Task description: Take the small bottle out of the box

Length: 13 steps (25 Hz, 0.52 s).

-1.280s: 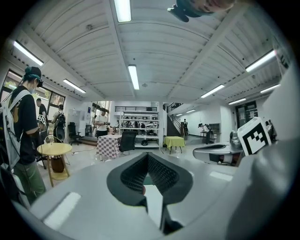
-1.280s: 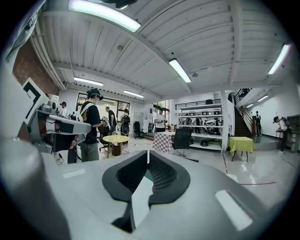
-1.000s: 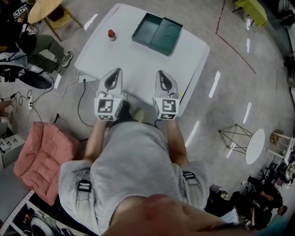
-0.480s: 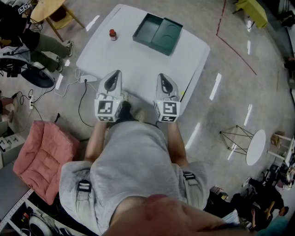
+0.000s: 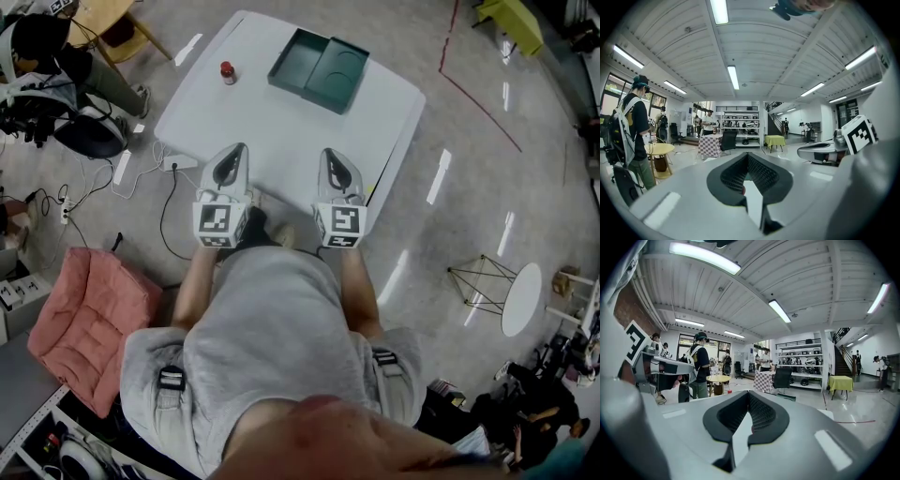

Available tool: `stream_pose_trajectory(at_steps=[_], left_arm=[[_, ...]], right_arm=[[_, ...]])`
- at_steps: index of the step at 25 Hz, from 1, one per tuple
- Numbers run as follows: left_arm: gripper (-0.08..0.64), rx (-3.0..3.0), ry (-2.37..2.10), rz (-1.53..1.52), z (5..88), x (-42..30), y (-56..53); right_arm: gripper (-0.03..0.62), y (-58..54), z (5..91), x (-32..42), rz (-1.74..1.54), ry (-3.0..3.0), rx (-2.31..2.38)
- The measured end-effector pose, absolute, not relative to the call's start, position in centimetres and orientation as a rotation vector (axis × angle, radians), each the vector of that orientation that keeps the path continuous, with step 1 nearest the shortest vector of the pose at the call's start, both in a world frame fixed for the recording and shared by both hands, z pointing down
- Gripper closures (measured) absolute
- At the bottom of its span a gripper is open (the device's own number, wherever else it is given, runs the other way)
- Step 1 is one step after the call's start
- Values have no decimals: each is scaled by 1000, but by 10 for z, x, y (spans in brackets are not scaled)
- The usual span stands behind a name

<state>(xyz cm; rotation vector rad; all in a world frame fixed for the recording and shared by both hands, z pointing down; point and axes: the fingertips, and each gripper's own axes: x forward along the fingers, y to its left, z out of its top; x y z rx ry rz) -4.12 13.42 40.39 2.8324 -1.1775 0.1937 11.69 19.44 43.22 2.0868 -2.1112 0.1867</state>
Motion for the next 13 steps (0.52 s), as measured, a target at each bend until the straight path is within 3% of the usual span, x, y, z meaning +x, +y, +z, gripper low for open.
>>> stream_pose_trajectory(at_steps=[13], left_arm=[[549, 2849, -1171, 194, 397, -41, 142]], right_arm=[[589, 200, 426, 116, 160, -2118, 2090]])
